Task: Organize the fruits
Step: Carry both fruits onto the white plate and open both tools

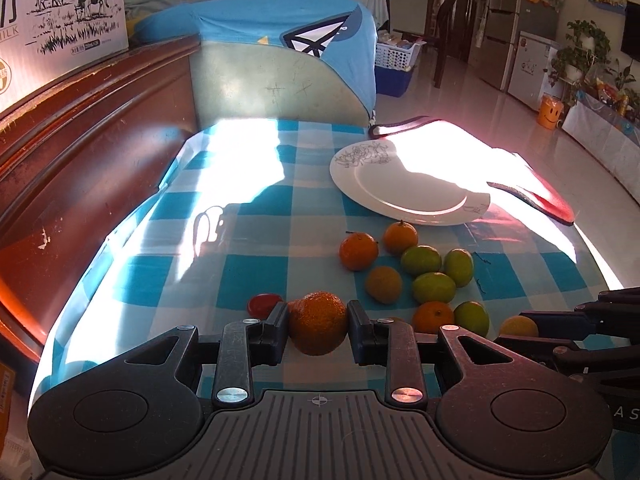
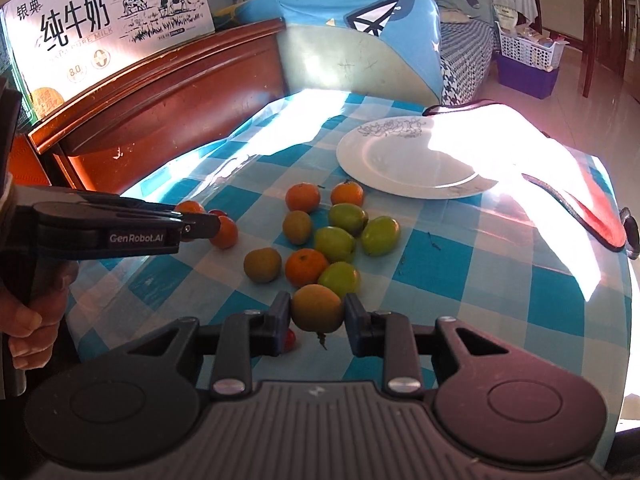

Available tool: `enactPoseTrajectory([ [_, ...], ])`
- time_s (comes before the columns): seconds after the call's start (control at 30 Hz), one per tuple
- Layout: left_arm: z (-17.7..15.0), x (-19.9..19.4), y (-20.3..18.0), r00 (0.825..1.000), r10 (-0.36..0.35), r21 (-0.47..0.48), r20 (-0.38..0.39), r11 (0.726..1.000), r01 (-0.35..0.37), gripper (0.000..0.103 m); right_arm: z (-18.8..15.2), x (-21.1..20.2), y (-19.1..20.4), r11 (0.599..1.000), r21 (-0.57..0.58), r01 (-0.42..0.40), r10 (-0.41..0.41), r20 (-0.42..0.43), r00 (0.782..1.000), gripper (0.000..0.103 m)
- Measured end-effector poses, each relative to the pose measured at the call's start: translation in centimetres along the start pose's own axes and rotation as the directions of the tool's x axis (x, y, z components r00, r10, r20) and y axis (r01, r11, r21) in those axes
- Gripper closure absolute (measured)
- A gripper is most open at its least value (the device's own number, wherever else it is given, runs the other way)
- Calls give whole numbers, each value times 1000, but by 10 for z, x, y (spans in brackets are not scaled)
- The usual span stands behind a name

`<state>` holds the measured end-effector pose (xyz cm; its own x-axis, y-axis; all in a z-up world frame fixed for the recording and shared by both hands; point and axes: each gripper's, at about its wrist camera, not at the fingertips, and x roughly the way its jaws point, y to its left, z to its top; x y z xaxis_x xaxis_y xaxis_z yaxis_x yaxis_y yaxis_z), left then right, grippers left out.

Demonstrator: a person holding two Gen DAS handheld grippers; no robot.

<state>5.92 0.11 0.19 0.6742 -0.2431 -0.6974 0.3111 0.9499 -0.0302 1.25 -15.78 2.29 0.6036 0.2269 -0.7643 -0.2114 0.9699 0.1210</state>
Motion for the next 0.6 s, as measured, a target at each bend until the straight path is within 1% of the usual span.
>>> enactPoseTrajectory([
  [0.1, 6, 2, -6, 1000, -23, 4, 8, 1000, 23, 75, 10, 3, -7, 1000, 4, -4, 4, 0, 1000, 74],
  [0.33, 25, 12, -18, 997, -68, 15, 22, 998, 68, 75, 37, 9, -19, 999, -50, -9, 10, 20, 1000, 74],
  [0.43, 34, 21, -23, 996, -87, 28, 22, 996, 86, 75, 50, 14, -30, 1000, -26, -18, 18, 21, 1000, 74],
  [0.53, 43, 32, -26, 995, -101, 31, 19, 994, 101, 75, 61, 20, -39, 1000, -21, -7, 7, 20, 1000, 74],
  [0.6, 48, 39, -28, 994, -110, 32, 14, 994, 109, 75, 69, 26, -47, 1000, -5, -20, 20, 6, 1000, 74],
])
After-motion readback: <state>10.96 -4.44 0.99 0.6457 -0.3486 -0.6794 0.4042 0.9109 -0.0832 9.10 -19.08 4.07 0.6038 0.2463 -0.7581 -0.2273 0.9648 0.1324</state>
